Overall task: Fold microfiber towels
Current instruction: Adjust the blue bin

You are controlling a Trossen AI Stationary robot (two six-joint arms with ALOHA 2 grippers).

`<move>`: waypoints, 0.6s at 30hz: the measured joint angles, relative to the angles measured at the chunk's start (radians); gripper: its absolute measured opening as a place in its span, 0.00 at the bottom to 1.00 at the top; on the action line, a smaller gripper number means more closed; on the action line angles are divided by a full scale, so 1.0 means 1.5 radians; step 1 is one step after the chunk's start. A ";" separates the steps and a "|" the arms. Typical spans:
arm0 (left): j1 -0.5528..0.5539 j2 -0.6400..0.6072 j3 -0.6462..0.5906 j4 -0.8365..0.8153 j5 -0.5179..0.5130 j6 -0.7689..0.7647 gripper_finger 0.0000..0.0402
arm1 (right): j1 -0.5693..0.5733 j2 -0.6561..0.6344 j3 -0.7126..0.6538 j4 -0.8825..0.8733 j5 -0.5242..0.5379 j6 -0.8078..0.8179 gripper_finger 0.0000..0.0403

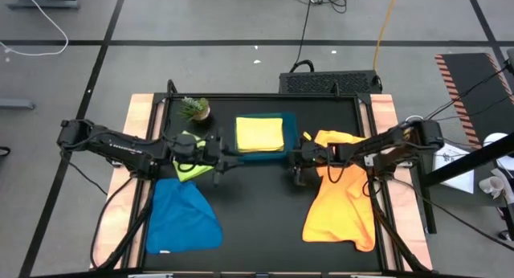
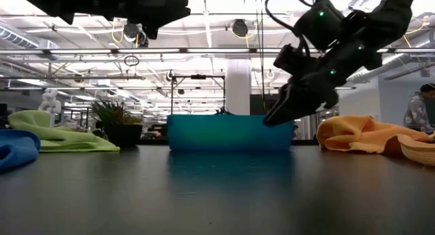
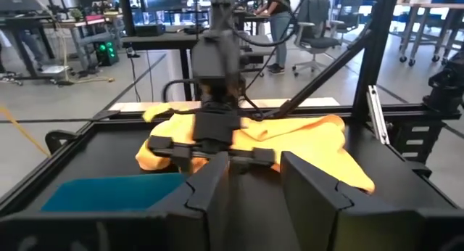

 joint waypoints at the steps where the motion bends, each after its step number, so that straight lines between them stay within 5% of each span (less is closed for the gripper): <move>1: 0.000 0.000 0.000 -0.001 0.000 0.001 0.32 | -0.010 0.003 0.000 0.009 0.000 0.000 0.45; 10: 0.001 0.000 0.000 -0.032 -0.019 0.001 0.32 | -0.076 0.003 0.000 0.079 -0.005 0.000 0.45; 14: -0.001 0.000 0.000 -0.042 -0.021 -0.013 0.32 | -0.071 0.001 0.000 0.111 -0.116 -0.019 0.45; 18: -0.001 0.000 0.000 -0.040 -0.021 -0.019 0.32 | -0.044 0.018 0.005 0.154 -0.126 -0.030 0.45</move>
